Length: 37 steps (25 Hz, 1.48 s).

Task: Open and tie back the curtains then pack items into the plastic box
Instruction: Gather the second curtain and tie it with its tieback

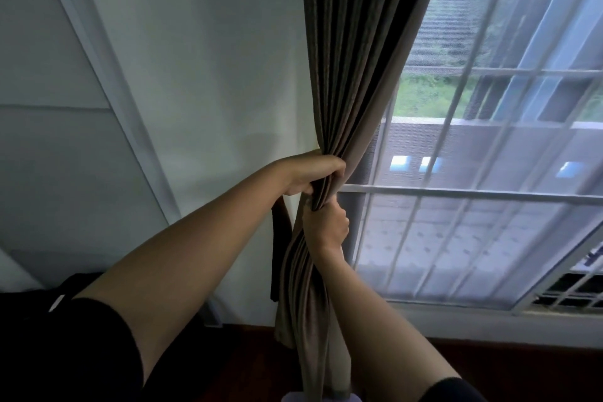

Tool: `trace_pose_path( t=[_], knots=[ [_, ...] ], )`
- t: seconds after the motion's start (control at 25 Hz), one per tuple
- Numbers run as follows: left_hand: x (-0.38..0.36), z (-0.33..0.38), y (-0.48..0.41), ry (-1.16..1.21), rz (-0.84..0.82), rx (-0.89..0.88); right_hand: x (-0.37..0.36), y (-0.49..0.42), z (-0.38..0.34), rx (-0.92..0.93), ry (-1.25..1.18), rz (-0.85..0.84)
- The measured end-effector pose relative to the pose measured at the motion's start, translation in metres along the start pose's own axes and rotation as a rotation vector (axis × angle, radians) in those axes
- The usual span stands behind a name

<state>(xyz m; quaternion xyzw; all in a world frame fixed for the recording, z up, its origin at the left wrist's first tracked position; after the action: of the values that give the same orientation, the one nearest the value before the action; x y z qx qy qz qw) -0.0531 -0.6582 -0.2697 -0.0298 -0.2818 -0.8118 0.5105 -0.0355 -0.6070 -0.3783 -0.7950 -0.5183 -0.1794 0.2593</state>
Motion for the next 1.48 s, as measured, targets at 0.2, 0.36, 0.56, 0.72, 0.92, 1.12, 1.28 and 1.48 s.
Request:
trace_pose_path(
  t=[0.2,0.36,0.56,0.72,0.92,1.12,1.28,1.48],
  knots=[
    [0.03,-0.03,-0.005,0.222,-0.22,-0.12,0.001,-0.009,0.01,0.047,0.118,-0.009],
    [0.072,-0.091,-0.035,0.532,0.439,-0.028,0.0,-0.016,0.013,0.075,0.13,-0.007],
    [0.071,-0.164,-0.078,0.164,0.624,0.267,-0.003,-0.018,0.013,0.109,0.105,-0.001],
    [0.061,-0.186,-0.115,0.084,0.521,0.32,-0.006,-0.024,0.017,0.112,0.093,0.03],
    [0.056,-0.193,-0.12,0.045,0.414,0.26,-0.003,-0.03,0.022,0.076,0.041,0.024],
    [0.052,-0.207,-0.084,0.261,0.46,0.188,-0.001,-0.03,0.015,0.035,0.042,-0.049],
    [0.058,-0.2,-0.051,0.556,0.451,0.162,0.007,-0.03,0.006,0.047,0.085,-0.072],
    [0.022,-0.189,-0.024,0.68,0.341,0.244,0.011,-0.032,0.0,0.043,0.144,-0.134]
  ],
)
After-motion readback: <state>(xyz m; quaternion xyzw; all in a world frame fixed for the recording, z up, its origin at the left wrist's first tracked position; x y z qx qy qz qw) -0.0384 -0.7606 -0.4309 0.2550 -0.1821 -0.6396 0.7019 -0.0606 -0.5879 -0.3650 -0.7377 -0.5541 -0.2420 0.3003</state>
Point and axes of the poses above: each hand's wrist, its own y-axis away from the middle knuckle, its own x-axis out of the back of the hand, z = x × y, the point moved 3 cm from there along -y, towards the middle knuckle, and after that the axes turned 9 degrees about x, right-handed, at the moved point
